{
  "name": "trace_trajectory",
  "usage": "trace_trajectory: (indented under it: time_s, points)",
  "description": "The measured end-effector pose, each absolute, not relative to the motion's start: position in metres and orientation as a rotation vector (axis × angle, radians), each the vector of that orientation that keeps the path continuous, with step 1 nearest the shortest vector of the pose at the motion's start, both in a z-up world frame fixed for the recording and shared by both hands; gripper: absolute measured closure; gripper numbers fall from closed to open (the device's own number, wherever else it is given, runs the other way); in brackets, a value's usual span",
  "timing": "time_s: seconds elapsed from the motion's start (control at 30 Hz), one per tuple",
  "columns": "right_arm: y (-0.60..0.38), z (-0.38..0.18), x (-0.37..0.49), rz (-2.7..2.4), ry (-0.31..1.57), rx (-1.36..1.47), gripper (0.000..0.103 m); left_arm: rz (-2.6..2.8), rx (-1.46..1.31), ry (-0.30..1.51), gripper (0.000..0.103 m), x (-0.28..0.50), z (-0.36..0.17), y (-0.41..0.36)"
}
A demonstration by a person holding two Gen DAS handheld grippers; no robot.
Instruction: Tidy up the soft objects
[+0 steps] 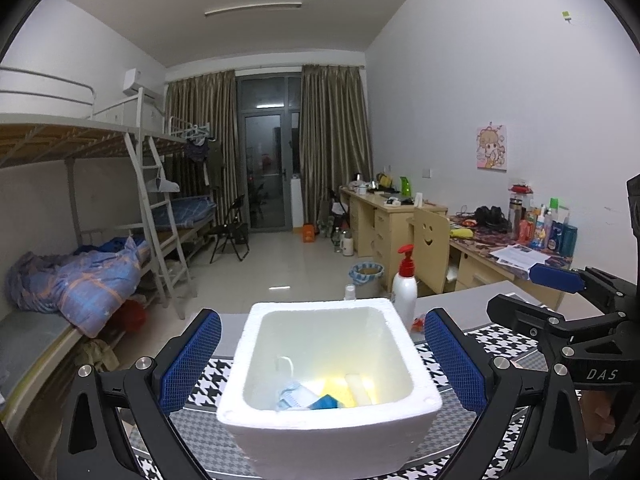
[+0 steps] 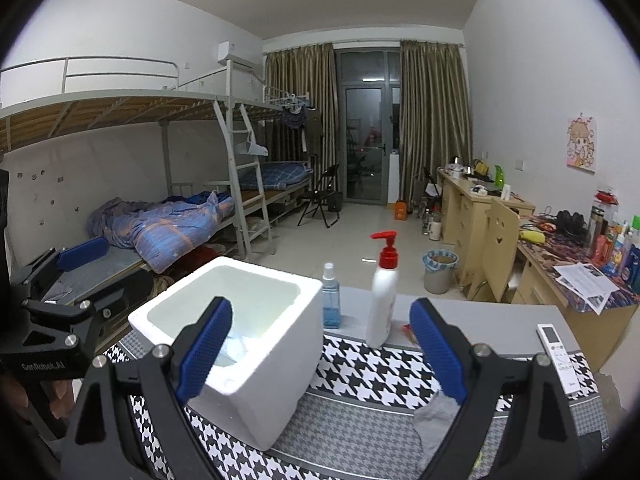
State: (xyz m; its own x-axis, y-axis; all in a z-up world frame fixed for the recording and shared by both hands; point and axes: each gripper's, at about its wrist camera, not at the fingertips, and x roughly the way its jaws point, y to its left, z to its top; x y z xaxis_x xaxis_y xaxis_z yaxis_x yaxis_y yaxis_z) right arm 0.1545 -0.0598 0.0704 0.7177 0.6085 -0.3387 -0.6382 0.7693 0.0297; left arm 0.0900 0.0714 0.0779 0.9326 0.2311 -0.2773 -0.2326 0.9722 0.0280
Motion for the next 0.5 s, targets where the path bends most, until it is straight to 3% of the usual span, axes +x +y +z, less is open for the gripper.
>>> trace_trajectory:
  time_s: [0.5]
  points:
    - [-0.094,0.070,0.157,0.630,0.330,-0.056,0.010,0.187,0.023,0.287,0.001,0.098,0.081,0.045]
